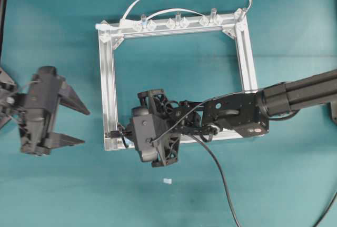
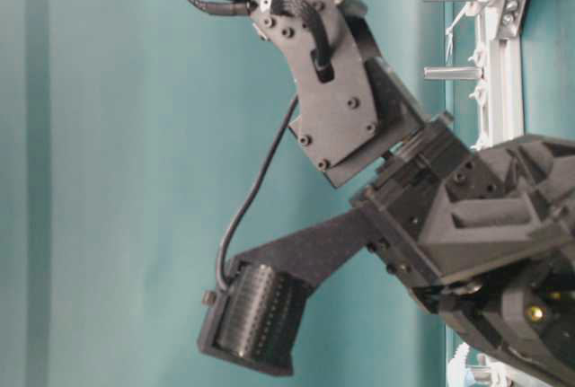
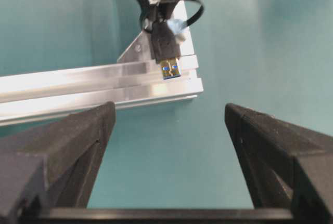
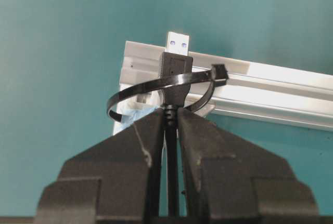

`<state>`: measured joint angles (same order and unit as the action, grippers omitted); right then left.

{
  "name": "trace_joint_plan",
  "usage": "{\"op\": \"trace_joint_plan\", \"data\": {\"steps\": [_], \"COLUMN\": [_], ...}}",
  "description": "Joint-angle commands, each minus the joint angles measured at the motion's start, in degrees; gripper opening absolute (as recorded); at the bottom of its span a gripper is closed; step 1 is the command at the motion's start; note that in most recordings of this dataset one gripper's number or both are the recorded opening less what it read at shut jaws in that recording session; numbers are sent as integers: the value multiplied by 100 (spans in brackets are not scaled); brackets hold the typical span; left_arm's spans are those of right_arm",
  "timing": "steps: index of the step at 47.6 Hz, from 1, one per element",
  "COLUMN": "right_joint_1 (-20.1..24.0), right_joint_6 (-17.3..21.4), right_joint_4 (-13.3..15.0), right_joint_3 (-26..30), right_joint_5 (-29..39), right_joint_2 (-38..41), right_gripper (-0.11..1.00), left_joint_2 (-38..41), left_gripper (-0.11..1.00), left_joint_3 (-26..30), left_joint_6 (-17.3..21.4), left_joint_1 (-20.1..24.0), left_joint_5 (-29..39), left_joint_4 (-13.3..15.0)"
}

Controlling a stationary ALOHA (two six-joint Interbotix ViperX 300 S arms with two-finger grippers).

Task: Insert the wire through the string loop located on the left side.
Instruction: 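Move the left gripper in and grasp the plug emerging from the loop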

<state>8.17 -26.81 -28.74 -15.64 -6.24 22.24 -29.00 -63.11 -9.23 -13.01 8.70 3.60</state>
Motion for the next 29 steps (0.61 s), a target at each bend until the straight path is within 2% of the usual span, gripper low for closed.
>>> {"op": "trace_joint_plan", "data": {"steps": [1, 29], "right_joint_1": [9, 0], "right_joint_6": [-9, -9], "right_joint_4": [26, 88], "right_joint_3": [149, 149], "right_joint_5": [-44, -53], "right_joint_2": [-132, -132], "right_gripper": [10, 10], "left_joint_2": [360, 1731], "left_gripper": [89, 89], "left_joint_3": [193, 958], "left_joint_6": [-176, -264], "left_joint_1": [-35, -35], "left_joint_5": [-158, -598], "left_joint_4": [0, 9]}}
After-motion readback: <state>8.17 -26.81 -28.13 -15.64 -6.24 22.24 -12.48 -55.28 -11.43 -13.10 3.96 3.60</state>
